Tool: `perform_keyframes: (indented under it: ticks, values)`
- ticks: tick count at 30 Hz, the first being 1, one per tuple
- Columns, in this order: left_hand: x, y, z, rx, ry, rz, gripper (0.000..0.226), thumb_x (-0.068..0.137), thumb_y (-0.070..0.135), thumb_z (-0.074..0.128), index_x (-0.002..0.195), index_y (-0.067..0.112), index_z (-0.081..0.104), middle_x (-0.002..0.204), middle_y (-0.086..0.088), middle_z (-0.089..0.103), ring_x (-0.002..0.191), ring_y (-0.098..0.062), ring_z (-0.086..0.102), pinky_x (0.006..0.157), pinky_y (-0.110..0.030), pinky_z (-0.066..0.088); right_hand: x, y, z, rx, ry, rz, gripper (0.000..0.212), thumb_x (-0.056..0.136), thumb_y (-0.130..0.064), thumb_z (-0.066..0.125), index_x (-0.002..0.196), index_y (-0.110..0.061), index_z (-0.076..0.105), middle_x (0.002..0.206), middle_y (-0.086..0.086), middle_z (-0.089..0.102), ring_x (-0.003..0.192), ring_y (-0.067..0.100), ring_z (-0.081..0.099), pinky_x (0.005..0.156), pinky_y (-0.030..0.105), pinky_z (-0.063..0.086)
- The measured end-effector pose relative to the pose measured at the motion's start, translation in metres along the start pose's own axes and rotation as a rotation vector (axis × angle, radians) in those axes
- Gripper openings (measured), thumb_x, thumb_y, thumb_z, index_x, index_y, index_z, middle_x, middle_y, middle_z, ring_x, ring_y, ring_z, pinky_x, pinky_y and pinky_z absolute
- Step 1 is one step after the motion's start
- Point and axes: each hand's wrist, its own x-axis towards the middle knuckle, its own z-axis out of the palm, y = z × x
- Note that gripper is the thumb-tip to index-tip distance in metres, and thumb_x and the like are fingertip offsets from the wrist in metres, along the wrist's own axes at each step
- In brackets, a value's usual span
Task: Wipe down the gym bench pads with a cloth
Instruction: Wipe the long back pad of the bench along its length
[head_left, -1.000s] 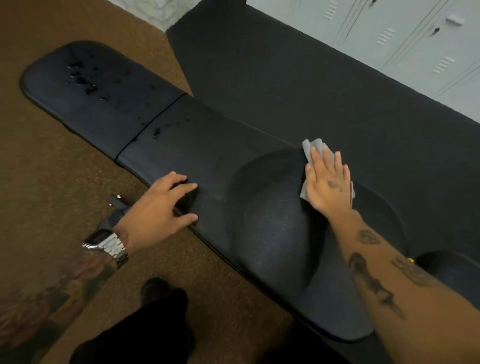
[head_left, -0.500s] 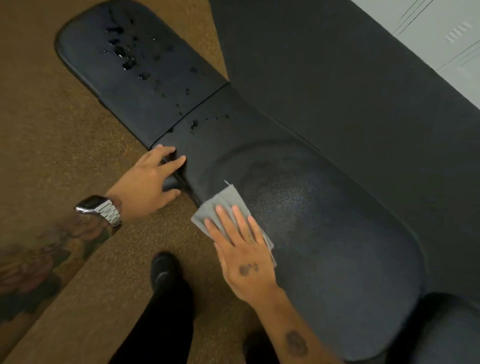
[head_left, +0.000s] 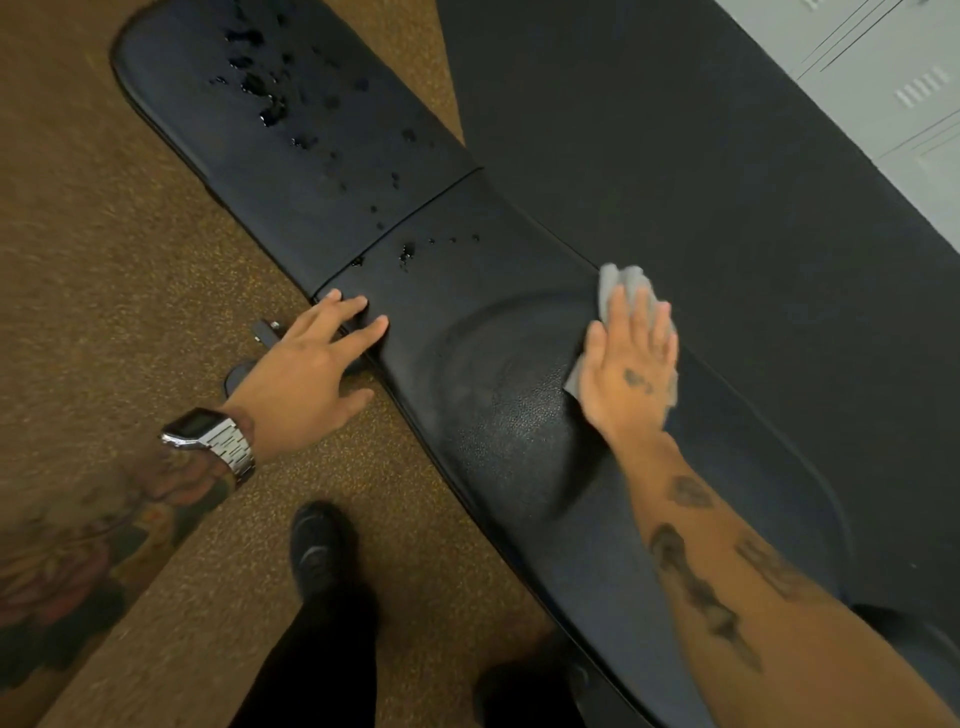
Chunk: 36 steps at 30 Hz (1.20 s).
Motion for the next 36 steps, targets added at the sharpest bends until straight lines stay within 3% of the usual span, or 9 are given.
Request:
perform_keyframes:
  ticks: [5, 8, 11, 16, 21, 23, 27, 31, 36]
  values:
    - [0.001, -0.003, 0.0, -0.006, -0.005, 0.011, 0.076, 0.084, 0.029, 0.069, 0.15, 0.021, 0.03, 0.159, -0.008, 0.021, 0.149, -0.026, 0.007, 0.115, -0.042, 0.02, -0.023, -0.103, 0.014, -0.021, -0.069, -0.34, 0.057, 0.105, -0.039, 0.012, 0.159, -0.023, 0.002, 0.167, 0.006, -0.002, 0.153, 0.031, -0.003, 0.124, 0.049, 0.003]
    - [0.001, -0.004, -0.002, 0.006, -0.018, 0.017, 0.077, 0.084, 0.028, 0.069, 0.15, 0.021, 0.03, 0.159, -0.008, 0.021, 0.149, -0.027, 0.008, 0.114, -0.044, 0.023, -0.076, -0.122, 0.023, 0.031, -0.108, -0.471, 0.056, 0.107, -0.036, 0.021, 0.159, -0.023, 0.008, 0.167, 0.003, 0.001, 0.154, 0.028, -0.003, 0.125, 0.048, 0.006]
    - [0.001, -0.005, -0.005, 0.007, -0.044, 0.006, 0.076, 0.085, 0.029, 0.066, 0.151, 0.024, 0.027, 0.159, -0.005, 0.019, 0.149, -0.025, 0.006, 0.114, -0.045, 0.026, -0.129, -0.096, 0.025, 0.057, -0.099, -0.513, 0.053, 0.108, -0.034, 0.029, 0.159, -0.025, 0.018, 0.167, -0.001, 0.012, 0.154, 0.024, 0.006, 0.123, 0.047, 0.017]
    - [0.002, -0.004, -0.008, 0.018, -0.073, 0.009, 0.076, 0.086, 0.034, 0.065, 0.151, 0.025, 0.026, 0.159, -0.005, 0.018, 0.149, -0.025, 0.006, 0.115, -0.045, 0.024, -0.186, -0.002, 0.015, 0.088, -0.077, -0.285, 0.053, 0.104, -0.037, 0.029, 0.155, -0.023, 0.03, 0.164, -0.001, 0.024, 0.153, 0.023, 0.018, 0.122, 0.044, 0.019]
    - [0.003, -0.004, -0.011, 0.005, -0.077, 0.007, 0.076, 0.086, 0.034, 0.066, 0.151, 0.025, 0.027, 0.159, -0.005, 0.018, 0.149, -0.025, 0.006, 0.113, -0.046, 0.026, -0.17, 0.091, 0.003, 0.079, -0.084, 0.12, 0.06, 0.105, -0.044, 0.017, 0.155, -0.013, 0.031, 0.165, 0.001, 0.015, 0.153, 0.027, 0.016, 0.121, 0.051, 0.02]
    - [0.003, -0.005, -0.01, 0.013, -0.077, 0.012, 0.076, 0.085, 0.034, 0.066, 0.15, 0.025, 0.028, 0.159, -0.005, 0.018, 0.149, -0.026, 0.007, 0.113, -0.046, 0.026, -0.137, 0.103, -0.003, 0.1, -0.043, 0.224, 0.06, 0.104, -0.043, 0.019, 0.156, -0.014, 0.027, 0.164, -0.001, 0.012, 0.153, 0.025, 0.011, 0.121, 0.052, 0.017]
    - [0.003, -0.006, -0.007, 0.022, -0.075, 0.019, 0.078, 0.084, 0.033, 0.068, 0.15, 0.024, 0.028, 0.159, -0.007, 0.018, 0.149, -0.027, 0.007, 0.115, -0.046, 0.023, -0.057, 0.081, -0.006, 0.058, 0.017, 0.236, 0.06, 0.103, -0.043, 0.018, 0.158, -0.019, 0.02, 0.166, 0.003, 0.012, 0.154, 0.027, 0.008, 0.123, 0.046, 0.01]
    - [0.003, -0.004, -0.007, 0.011, -0.068, 0.015, 0.078, 0.084, 0.031, 0.069, 0.15, 0.022, 0.03, 0.159, -0.008, 0.02, 0.149, -0.028, 0.008, 0.114, -0.047, 0.024, -0.002, 0.005, 0.0, -0.008, 0.06, 0.047, 0.058, 0.104, -0.038, 0.02, 0.158, -0.016, 0.02, 0.166, 0.008, 0.016, 0.153, 0.03, 0.014, 0.122, 0.045, 0.01]
    - [0.003, -0.003, -0.011, 0.016, -0.082, 0.013, 0.076, 0.083, 0.03, 0.069, 0.149, 0.021, 0.031, 0.158, -0.009, 0.021, 0.148, -0.03, 0.011, 0.114, -0.047, 0.025, -0.021, -0.105, 0.015, 0.01, -0.081, -0.319, 0.057, 0.106, -0.041, 0.013, 0.158, -0.023, -0.004, 0.167, 0.006, -0.006, 0.153, 0.029, -0.007, 0.125, 0.048, 0.002]
